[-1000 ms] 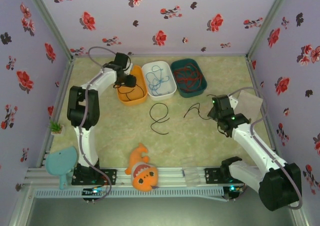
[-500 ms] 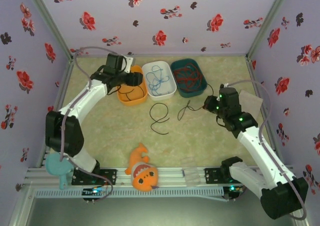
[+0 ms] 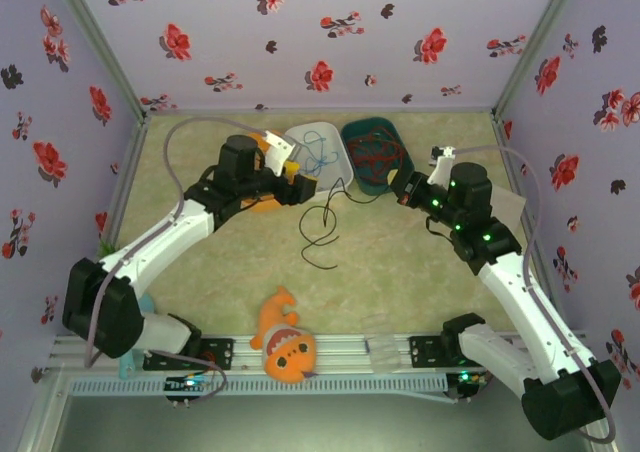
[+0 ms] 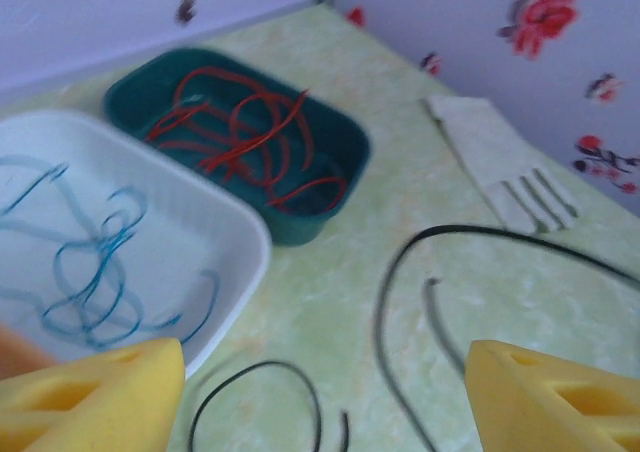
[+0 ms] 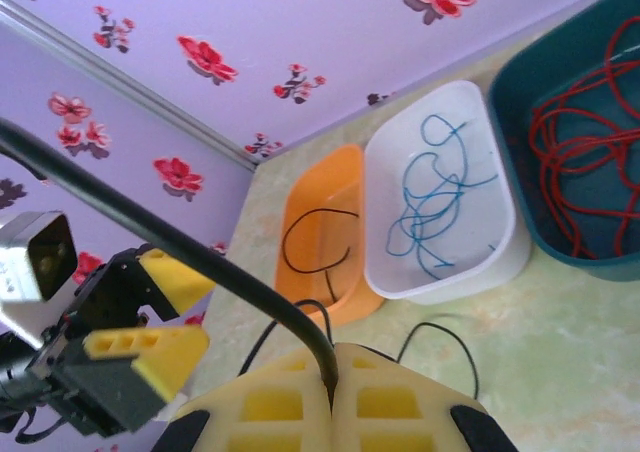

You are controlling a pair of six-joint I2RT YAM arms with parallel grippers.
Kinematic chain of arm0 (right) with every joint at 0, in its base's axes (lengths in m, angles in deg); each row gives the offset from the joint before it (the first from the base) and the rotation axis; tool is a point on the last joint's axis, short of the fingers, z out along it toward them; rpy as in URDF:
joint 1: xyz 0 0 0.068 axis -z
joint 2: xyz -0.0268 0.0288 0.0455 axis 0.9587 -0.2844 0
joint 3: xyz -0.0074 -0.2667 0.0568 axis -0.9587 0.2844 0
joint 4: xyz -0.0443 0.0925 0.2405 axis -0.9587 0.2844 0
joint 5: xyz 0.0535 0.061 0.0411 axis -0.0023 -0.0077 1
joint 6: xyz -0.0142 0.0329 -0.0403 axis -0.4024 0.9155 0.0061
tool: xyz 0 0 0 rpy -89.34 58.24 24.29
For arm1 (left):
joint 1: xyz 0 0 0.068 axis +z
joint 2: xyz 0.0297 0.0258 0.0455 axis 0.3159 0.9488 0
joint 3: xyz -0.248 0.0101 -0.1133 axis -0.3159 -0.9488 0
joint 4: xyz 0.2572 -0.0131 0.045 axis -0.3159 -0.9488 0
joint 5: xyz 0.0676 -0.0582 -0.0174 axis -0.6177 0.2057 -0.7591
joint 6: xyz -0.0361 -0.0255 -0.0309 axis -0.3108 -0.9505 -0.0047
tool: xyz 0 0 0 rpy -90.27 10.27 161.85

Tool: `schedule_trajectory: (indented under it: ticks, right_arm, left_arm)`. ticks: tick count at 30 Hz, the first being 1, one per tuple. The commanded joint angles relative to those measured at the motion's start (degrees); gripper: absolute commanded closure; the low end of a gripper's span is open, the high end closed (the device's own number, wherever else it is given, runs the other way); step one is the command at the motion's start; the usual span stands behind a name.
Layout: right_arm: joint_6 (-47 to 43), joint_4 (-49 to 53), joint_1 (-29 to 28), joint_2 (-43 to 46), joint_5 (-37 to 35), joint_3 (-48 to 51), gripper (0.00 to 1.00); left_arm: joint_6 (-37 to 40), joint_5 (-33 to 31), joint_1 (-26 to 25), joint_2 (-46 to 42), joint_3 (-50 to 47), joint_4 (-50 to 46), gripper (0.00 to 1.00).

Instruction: Untangle the cables

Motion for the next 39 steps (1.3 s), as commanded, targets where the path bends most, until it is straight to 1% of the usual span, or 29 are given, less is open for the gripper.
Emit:
schedule_trajectory:
  ticks: [1,5,9,12,16,19,21,22,23,25,28,29,30,32,38,39]
  right_arm:
    - [1.38,-4.41,-0.51,-0.48,3.07,-1.12,1.00]
    - [2.13,-5.54,-0.72,-1.22,3.45,-0.93,1.00]
    - [2.57,-5.49,-0.86,-1.72,3.53,-1.11,1.00]
    - [2.99,-5.67,-0.99,-1.91,3.53,-1.19,1.00]
    - [3.60,-5.77,-1.46,-2.20,3.53,-1.36,1.00]
    - [3.91,-5.82,-1.84,-2.46,3.36,-1.54,1.00]
    - [3.83,-5.80,-2.24,-2.83,3.28,-1.72,1.00]
    - [3.82,-5.79,-2.32,-3.05,3.15,-1.68,1.00]
    - [3.81,-5.76,-2.50,-3.37,3.02,-1.72,1.00]
    - [3.80,-5.52,-2.75,-4.05,2.75,-1.72,1.00]
    - [3.67,-4.79,-2.97,-4.89,1.87,-1.72,1.00]
    - [3.68,-4.56,-3.01,-5.13,1.57,-1.72,1.00]
    - [3.48,-4.32,-3.06,-5.41,1.31,-1.72,1.00]
    - [3.29,-3.92,-3.14,-5.97,0.73,-1.74,1.00]
    - [3.25,-4.41,-3.26,-7.94,0.20,-2.37,1.00]
    - [3.19,-4.52,-3.27,-8.26,0.19,-2.73,0.96]
  left_arm:
    - [6.91,3.05,-2.97,-2.29,-1.13,5.00,0.24]
    - [12.40,3.18,-5.65,-2.86,-1.44,5.32,0.21]
    - [24.31,2.96,-9.54,-3.54,-0.61,1.69,0.16]
    - [31.71,2.16,-10.89,-2.64,1.10,-1.47,0.15]
    - [40.13,-3.19,-13.35,0.37,3.99,-5.76,0.15]
    - [43.71,-8.94,-15.32,3.68,6.85,-8.51,0.18]
    - [44.07,-11.85,-15.80,5.64,8.38,-8.31,0.22]
    - [43.99,-12.62,-15.90,6.34,8.84,-8.13,0.26]
    - [43.38,-13.42,-15.83,6.85,9.22,-7.47,0.32]
    - [42.33,-14.91,-15.90,7.23,9.17,-5.69,0.46]
    - [40.53,-17.84,-15.90,6.93,8.10,-1.89,0.75]
    - [40.15,-18.68,-15.94,6.83,7.89,-1.21,0.81]
    - [39.84,-19.48,-15.88,6.69,7.87,-1.03,0.89]
    - [39.45,-21.11,-15.82,6.42,7.87,-1.23,1.00]
    - [35.26,-25.45,-14.48,3.60,5.52,-0.16,1.00]
    - [34.16,-26.42,-14.03,2.78,4.76,0.33,1.00]
